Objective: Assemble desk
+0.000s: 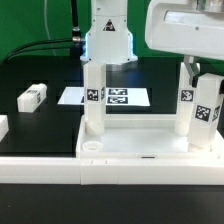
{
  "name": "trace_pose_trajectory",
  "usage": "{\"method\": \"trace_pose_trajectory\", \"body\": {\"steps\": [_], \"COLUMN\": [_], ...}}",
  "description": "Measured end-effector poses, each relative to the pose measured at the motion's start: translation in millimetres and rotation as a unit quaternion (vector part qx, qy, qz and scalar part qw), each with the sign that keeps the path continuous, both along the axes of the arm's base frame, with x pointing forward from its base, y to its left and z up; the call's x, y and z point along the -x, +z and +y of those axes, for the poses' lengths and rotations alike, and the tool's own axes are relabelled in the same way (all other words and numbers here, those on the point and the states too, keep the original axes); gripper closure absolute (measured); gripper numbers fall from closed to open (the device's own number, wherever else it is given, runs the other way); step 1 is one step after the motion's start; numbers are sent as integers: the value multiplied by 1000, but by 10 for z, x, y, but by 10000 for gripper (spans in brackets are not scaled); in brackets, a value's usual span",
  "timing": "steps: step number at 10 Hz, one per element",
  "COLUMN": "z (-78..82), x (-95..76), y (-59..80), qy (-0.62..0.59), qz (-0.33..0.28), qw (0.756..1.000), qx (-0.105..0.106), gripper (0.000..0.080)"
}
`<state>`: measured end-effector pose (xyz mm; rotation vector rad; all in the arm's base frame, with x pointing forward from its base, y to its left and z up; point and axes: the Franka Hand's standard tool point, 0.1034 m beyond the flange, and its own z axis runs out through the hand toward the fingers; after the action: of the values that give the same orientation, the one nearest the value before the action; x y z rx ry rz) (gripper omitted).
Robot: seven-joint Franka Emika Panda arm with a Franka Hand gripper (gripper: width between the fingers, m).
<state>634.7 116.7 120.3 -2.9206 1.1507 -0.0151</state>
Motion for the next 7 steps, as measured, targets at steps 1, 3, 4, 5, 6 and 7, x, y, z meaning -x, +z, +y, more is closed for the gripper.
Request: {"method": "trace_pose_trajectory", "body": {"steps": [1, 3, 4, 5, 6, 7], "z": [0, 0, -8, -41, -54, -58], "x": [0, -1, -7, -22, -15, -3], "y": [-1, -2, -5, -8, -10, -9], "qy": [-35, -94, -146, -218, -271, -322], "qz": [0, 0, -2, -10, -16, -23], "qw": [999, 996, 989, 976, 962, 946], "qx": [0, -1, -4, -15, -24, -29], "gripper": [511, 511, 511, 511, 511, 511]}}
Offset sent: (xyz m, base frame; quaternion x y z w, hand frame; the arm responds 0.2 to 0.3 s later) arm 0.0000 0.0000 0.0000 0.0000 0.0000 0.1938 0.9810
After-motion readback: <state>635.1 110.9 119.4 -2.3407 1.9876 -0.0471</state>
